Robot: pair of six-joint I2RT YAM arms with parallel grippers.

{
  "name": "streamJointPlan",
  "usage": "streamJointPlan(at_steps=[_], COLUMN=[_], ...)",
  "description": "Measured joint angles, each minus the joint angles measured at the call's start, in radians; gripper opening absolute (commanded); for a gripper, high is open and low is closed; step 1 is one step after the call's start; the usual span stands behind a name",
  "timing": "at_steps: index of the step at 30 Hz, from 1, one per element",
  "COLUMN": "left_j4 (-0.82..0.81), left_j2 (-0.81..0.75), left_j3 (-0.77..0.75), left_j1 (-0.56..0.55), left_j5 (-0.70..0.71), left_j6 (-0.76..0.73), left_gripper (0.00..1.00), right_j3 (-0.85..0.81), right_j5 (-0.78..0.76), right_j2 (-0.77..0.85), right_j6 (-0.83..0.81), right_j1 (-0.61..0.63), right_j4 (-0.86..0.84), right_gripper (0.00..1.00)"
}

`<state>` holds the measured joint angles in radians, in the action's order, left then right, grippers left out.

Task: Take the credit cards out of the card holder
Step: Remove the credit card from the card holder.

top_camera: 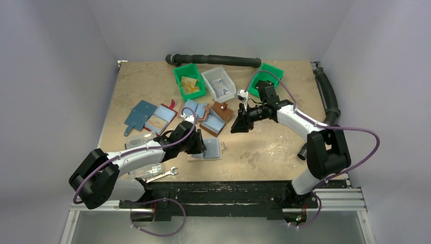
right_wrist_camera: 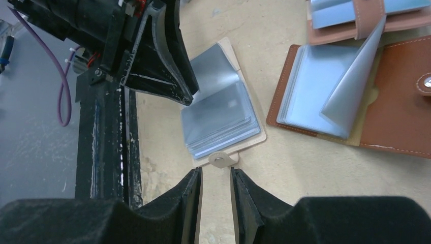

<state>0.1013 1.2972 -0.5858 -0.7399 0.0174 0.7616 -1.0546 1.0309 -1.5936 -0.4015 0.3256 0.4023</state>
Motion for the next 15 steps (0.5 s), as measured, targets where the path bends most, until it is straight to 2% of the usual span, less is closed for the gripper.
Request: streamJointPlan(at_steps=[5, 9, 15], left_j4=[0.026, 0.069, 0.143], left_j2=[0.001, 0.016, 0.116], left_j3=[-0.029, -0.087, -0.204], left_j1=[0.000, -0.021, -0.118], left_j5=[-0.007, 0.032, 0.136], left_j6=[-0.018, -0.027, -0.050], left_gripper=[0.41, 0.42, 0.42], right_j3=[0.000, 0.000, -0.001], right_j5=[-0.021, -0.029, -0.046], right_j2=[-0.014, -0.018, -0.021], right_j6=[-0.012, -0.019, -0.027], right_j1=[0.018, 0.021, 0.021], right_j4=[0.007, 0.013, 0.027], right_gripper=[0.34, 0.34, 0.34])
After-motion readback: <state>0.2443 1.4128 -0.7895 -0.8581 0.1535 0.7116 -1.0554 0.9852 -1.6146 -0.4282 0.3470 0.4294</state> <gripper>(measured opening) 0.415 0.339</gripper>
